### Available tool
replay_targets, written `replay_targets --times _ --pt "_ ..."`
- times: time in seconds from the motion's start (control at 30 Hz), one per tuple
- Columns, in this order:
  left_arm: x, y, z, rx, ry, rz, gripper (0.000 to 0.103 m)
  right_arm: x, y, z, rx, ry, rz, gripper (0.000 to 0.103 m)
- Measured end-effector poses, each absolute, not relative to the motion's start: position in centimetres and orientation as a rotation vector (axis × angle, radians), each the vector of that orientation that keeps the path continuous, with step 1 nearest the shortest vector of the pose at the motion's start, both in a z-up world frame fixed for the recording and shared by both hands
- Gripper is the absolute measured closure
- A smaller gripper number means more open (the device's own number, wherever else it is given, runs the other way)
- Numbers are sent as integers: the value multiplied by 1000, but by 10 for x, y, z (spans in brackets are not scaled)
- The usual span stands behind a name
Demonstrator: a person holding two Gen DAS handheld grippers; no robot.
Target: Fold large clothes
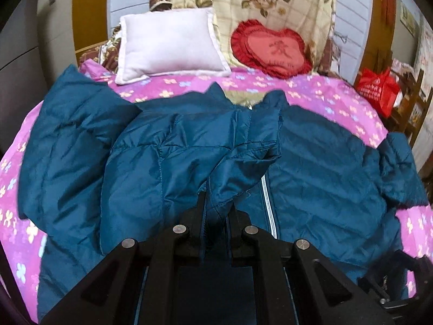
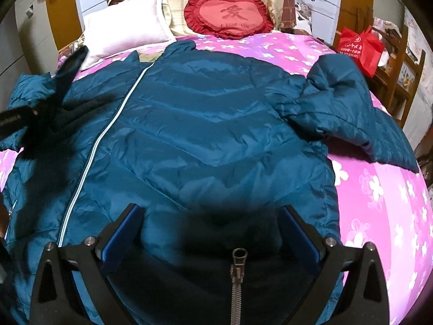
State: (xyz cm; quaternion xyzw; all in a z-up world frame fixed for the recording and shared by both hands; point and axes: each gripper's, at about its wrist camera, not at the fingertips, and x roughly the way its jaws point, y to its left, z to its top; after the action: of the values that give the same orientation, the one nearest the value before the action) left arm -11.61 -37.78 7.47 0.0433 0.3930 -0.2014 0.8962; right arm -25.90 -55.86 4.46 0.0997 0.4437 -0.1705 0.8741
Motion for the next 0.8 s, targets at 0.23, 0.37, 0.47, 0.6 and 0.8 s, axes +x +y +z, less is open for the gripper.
replay_targets --times 0.23,0.37,0.47,0.6,0.8 --pt "-109 -389 44 99 915 -426 103 -257 -558 43 200 938 -348 0" --pt "-112 -388 45 101 920 -465 99 -257 -559 44 209 941 -348 1" --pt "-116 -382 54 89 952 -505 97 -256 -558 45 216 945 -341 1" --pt "-131 -357 80 40 943 -539 95 -249 -554 50 230 936 -317 1" --pt "-147 -319 106 27 865 -546 91 -218 -544 61 312 908 -209 1"
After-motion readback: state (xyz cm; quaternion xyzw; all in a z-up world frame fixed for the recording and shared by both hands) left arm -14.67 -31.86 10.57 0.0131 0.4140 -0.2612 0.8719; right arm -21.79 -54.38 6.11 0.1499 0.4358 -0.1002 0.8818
